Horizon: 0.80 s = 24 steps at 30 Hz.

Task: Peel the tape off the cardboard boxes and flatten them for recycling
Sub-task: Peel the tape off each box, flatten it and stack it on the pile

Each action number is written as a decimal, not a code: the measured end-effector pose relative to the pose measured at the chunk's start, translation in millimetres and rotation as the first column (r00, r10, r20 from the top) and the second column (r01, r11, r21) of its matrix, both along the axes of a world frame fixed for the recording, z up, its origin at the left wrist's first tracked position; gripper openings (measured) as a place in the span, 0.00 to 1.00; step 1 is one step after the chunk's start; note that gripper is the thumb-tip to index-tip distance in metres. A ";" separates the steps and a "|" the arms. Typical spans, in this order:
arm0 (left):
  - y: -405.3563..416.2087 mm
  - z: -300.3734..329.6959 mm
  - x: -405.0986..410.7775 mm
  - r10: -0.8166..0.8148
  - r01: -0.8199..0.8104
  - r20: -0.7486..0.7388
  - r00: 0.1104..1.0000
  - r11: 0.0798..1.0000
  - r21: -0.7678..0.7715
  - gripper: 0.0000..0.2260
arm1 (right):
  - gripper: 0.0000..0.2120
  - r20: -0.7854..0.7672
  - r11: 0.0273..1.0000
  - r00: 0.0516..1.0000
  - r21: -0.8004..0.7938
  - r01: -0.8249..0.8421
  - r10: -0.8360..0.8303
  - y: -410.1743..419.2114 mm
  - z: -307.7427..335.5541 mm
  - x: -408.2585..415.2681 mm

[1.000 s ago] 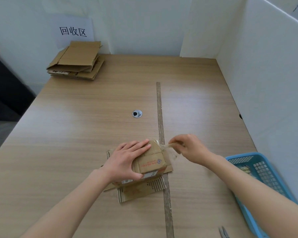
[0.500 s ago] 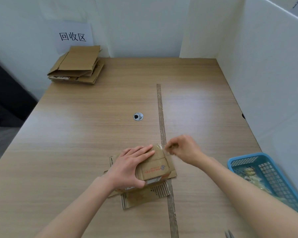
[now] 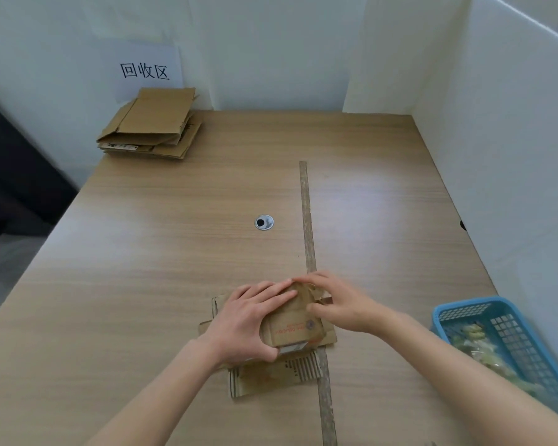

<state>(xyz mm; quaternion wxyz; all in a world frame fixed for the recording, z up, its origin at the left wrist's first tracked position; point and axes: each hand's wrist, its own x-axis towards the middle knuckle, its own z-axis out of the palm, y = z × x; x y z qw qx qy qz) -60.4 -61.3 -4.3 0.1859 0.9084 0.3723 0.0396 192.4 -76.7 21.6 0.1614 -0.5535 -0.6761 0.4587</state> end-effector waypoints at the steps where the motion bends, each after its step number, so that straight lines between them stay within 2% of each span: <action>1: -0.2 0.7 0.5 0.000 0.000 0.000 1.000 1.000 0.001 0.48 | 0.23 -0.020 0.999 1.000 -0.036 -0.008 0.007 0.4 -1.0 2.3; 4: -1.6 1.3 0.8 0.004 -0.004 0.006 1.000 1.000 -0.001 0.48 | 0.14 -0.038 0.998 0.998 -0.043 0.054 -0.056 10.0 2.0 4.2; 7: -1.4 2.0 0.9 0.002 -0.002 -0.002 1.000 1.000 -0.002 0.48 | 0.10 -0.046 0.927 0.928 0.050 0.371 -0.369 23.2 8.8 10.1; 9: -1.5 2.3 0.8 0.000 0.000 -0.006 1.000 1.000 -0.003 0.47 | 0.11 -0.161 0.836 0.828 0.032 0.548 -0.537 26.3 15.2 20.2; 12: -2.8 1.0 1.3 0.000 0.000 -0.005 1.000 1.000 0.000 0.47 | 0.22 -0.279 0.842 0.796 -0.120 0.526 -0.537 20.2 23.6 23.7; 15: -2.4 1.4 5.9 0.013 -0.013 0.003 1.000 1.000 -0.005 0.47 | 0.16 -0.213 0.847 0.823 -0.222 0.484 -0.526 7.4 28.1 21.5; 16: -1.5 2.8 9.1 0.014 -0.014 0.002 1.000 1.000 -0.008 0.47 | 0.14 -0.161 0.854 0.843 -0.191 0.483 -0.513 1.8 28.9 24.4; 19: 1.2 8.6 26.4 0.008 -0.008 0.016 1.000 1.000 -0.006 0.46 | 0.10 0.097 0.898 0.893 0.034 0.439 -0.440 -15.8 27.3 43.8; 21: 0.3 11.4 45.2 -0.006 0.006 0.021 1.000 1.000 0.001 0.45 | 0.06 0.112 0.891 0.884 0.077 0.447 -0.453 -28.2 27.4 57.3; 24: -5.4 11.5 78.4 -0.046 0.046 0.027 0.999 0.999 -0.001 0.45 | 0.12 0.121 0.877 0.869 0.097 0.470 -0.479 -46.1 26.1 81.4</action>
